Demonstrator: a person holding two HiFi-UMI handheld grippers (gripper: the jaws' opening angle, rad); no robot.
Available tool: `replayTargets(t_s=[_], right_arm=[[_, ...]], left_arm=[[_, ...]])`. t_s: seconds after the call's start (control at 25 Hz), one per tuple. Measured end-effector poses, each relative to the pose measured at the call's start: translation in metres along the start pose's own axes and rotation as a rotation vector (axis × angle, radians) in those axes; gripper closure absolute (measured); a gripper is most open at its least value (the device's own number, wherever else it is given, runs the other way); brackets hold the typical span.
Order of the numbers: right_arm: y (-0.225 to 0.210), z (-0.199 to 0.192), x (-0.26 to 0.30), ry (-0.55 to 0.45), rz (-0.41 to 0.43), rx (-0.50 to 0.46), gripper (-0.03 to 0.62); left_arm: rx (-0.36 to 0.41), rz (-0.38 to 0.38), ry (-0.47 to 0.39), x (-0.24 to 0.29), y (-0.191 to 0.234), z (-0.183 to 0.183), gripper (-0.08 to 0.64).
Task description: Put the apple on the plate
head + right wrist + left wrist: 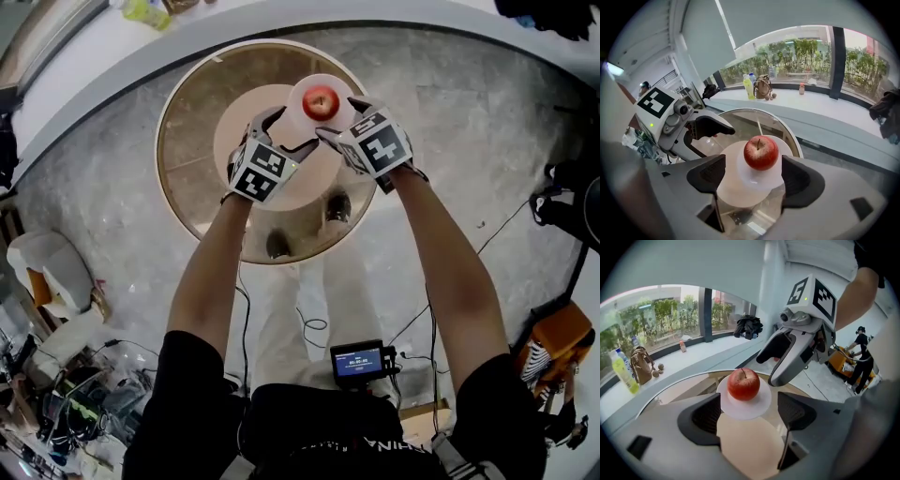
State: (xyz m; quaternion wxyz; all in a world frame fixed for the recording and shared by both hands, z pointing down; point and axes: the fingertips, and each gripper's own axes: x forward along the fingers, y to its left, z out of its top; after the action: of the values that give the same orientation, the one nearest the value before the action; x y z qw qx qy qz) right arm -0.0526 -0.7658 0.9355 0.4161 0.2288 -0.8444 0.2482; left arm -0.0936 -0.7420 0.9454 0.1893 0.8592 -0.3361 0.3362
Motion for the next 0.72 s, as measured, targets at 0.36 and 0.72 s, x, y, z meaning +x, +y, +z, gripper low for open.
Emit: replayTargets(t_s=[0.36,0.72], right_arm=[[0.069,0.053,-0.135,-0.067,-0.001,0.160,0.233],[0.143,0.102,-0.299,-0.236,-0.098,0.241,0.531]], left_arm=[[-0.187,0.038,-0.076,-0.148,-0.023,0.089,0.511],[-0.184,-0.093,-0.077,-0.290,-0.100,0.167,0.541]])
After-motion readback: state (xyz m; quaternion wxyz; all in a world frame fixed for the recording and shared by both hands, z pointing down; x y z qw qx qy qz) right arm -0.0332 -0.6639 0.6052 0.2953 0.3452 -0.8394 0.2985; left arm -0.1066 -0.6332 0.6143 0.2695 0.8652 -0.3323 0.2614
